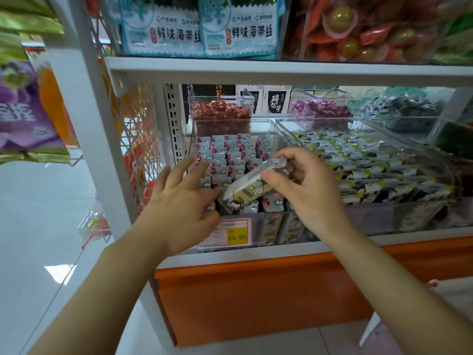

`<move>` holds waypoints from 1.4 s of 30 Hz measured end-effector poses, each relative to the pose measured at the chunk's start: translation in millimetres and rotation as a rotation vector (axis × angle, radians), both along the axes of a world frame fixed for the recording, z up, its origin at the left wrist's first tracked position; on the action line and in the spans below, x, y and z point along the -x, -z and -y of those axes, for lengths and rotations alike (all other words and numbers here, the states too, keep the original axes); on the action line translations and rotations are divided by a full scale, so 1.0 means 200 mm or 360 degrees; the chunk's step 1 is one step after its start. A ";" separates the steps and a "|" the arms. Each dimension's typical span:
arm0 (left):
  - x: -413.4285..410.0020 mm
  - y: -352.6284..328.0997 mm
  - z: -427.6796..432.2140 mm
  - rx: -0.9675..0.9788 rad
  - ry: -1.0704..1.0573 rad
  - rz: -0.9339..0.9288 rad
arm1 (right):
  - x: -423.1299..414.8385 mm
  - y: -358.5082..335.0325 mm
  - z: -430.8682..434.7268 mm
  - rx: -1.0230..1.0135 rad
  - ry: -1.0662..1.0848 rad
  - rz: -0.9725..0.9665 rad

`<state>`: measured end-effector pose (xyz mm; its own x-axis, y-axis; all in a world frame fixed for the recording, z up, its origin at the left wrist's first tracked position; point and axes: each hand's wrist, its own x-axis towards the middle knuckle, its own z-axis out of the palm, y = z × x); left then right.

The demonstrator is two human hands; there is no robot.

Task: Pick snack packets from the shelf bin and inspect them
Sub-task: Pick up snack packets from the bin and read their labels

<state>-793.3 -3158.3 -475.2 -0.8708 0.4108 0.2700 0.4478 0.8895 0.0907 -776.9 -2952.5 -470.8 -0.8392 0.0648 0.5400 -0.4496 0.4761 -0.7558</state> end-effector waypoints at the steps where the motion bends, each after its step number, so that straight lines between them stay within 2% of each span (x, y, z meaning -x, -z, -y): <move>1: 0.00 0.00 0.01 -0.0002 -0.0001 -0.0006 | 0.00 0.00 0.02 -0.0080 -0.0001 -0.0048; 4: 0.01 0.00 0.03 -0.0048 0.0001 -0.0017 | 0.02 -0.02 0.08 -0.0326 -0.0069 -0.0150; 8: 0.00 0.00 0.04 -0.0094 0.0016 -0.0003 | 0.04 0.00 0.16 -0.0723 0.0028 -0.0162; 11: 0.01 0.01 0.05 -0.0110 0.0054 -0.0003 | 0.04 0.04 0.18 -0.1243 0.0111 -0.0187; 13: 0.02 0.02 0.06 -0.0148 0.0074 0.0016 | 0.04 0.05 0.18 -0.1422 0.0017 -0.0161; 16: 0.01 0.02 0.06 -0.0251 0.0098 0.0064 | 0.06 0.04 0.16 -0.1203 -0.0083 -0.0104; 18: 0.01 0.01 0.06 -0.0325 0.0110 0.0080 | 0.10 0.01 0.15 -0.1011 -0.0041 -0.0051; 20: 0.00 0.00 0.06 -0.0396 0.0115 0.0077 | 0.15 -0.01 0.13 -0.0976 0.0015 -0.0051; 23: 0.00 -0.01 0.05 -0.0486 0.0125 0.0075 | 0.20 -0.04 0.13 -0.1052 0.0035 -0.0067; 28: 0.00 0.00 0.05 -0.0533 0.0151 0.0039 | 0.24 -0.03 0.18 -0.1369 0.0013 -0.0080; 32: 0.00 0.00 0.03 -0.0564 0.0151 -0.0001 | 0.25 -0.04 0.20 -0.1318 -0.0048 -0.0059; 34: 0.00 0.00 0.03 -0.0587 0.0138 -0.0027 | 0.26 -0.04 0.20 -0.1177 -0.0099 -0.0061; 38: 0.00 0.00 0.03 -0.0651 0.0067 -0.0104 | 0.23 -0.08 0.19 -0.0549 -0.0128 -0.0082; 42: -0.01 -0.02 0.02 -0.0706 -0.0006 -0.0170 | 0.16 -0.11 0.15 -0.0103 -0.0040 -0.0249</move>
<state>-792.0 -3162.7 -472.0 -0.8298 0.2318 0.5077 0.4721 0.7767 0.4169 -809.2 -2982.4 -448.1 -0.7454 0.0059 0.6666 -0.5717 0.5085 -0.6439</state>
